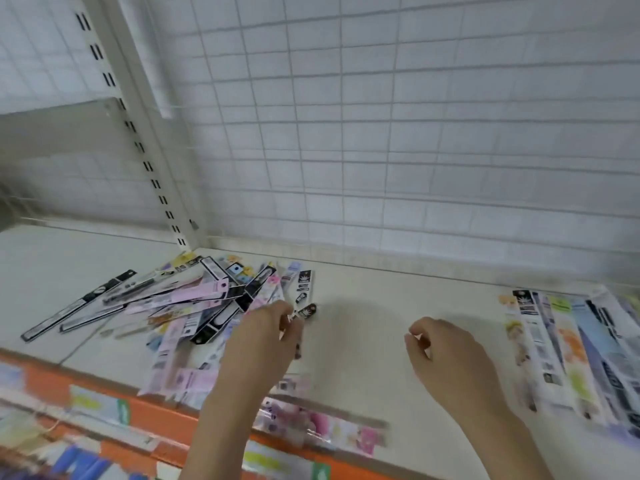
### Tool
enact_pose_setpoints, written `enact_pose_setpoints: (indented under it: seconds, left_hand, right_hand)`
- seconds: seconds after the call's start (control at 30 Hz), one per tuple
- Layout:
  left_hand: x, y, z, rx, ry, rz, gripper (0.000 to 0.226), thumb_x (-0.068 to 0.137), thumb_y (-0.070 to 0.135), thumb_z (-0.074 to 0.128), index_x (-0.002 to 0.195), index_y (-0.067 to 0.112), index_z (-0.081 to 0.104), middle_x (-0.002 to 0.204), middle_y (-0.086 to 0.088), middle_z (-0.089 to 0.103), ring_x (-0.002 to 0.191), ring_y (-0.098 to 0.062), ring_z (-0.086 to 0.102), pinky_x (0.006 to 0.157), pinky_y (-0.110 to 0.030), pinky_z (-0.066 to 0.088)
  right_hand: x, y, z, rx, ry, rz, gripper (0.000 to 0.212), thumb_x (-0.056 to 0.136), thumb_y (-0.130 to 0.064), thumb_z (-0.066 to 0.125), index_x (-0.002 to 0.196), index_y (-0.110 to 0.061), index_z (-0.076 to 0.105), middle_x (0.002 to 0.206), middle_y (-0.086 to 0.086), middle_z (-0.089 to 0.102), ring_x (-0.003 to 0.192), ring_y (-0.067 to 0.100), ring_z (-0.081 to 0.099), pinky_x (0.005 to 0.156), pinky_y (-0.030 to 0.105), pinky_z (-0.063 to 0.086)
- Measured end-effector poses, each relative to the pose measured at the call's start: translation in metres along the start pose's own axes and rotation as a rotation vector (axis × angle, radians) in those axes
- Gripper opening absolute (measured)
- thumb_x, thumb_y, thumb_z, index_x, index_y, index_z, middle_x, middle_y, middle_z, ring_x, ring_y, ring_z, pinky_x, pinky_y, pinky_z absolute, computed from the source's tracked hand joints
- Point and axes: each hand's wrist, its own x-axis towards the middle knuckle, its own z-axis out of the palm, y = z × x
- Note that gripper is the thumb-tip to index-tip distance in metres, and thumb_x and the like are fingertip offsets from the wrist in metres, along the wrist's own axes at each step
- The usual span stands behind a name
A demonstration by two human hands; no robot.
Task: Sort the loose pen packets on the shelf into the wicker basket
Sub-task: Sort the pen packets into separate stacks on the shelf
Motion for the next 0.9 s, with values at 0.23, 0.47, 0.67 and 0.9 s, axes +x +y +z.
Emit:
enact_pose_setpoints:
  seconds: [0.23,0.47,0.67,0.9]
  left_hand:
    - [0.022,-0.099,-0.046,0.05,0.123,-0.098,0.023,0.092,0.03,0.051,0.105,0.015,0.064,0.097,-0.004,0.067,0.08,-0.021,0.059,0.071,-0.028,0.044]
    - [0.032,-0.145,-0.065,-0.033,0.162,-0.046,0.015,0.089,0.019,0.058,0.097,0.011,0.067,0.077,-0.001,0.064,0.061,-0.016,0.052,0.06,-0.025,0.039]
    - [0.028,-0.159,-0.063,-0.071,0.13,0.003,0.017,0.089,0.022,0.057,0.097,0.011,0.067,0.069,0.003,0.056,0.058,-0.005,0.047,0.052,-0.008,0.029]
    - [0.02,-0.15,-0.054,-0.076,0.126,-0.023,0.015,0.089,0.02,0.057,0.091,0.012,0.069,0.073,0.0,0.063,0.065,-0.021,0.055,0.06,-0.028,0.044]
  right_hand:
    - [0.013,-0.072,0.033,0.019,-0.033,-0.009,0.023,0.095,-0.034,0.043,0.11,-0.026,0.059,0.092,-0.012,0.057,0.082,0.008,0.051,0.07,0.023,0.042]
    - [0.018,-0.123,0.058,0.054,-0.058,-0.033,0.023,0.093,-0.033,0.047,0.11,-0.026,0.061,0.097,-0.007,0.062,0.084,0.012,0.056,0.075,0.027,0.048]
    - [0.012,-0.139,0.062,0.052,-0.081,-0.018,0.02,0.093,-0.033,0.05,0.107,-0.026,0.062,0.091,-0.006,0.061,0.081,0.013,0.056,0.076,0.028,0.049]
    - [-0.007,-0.128,0.048,0.031,-0.122,-0.078,0.02,0.092,-0.04,0.051,0.101,-0.026,0.062,0.088,-0.009,0.059,0.079,0.009,0.056,0.073,0.023,0.047]
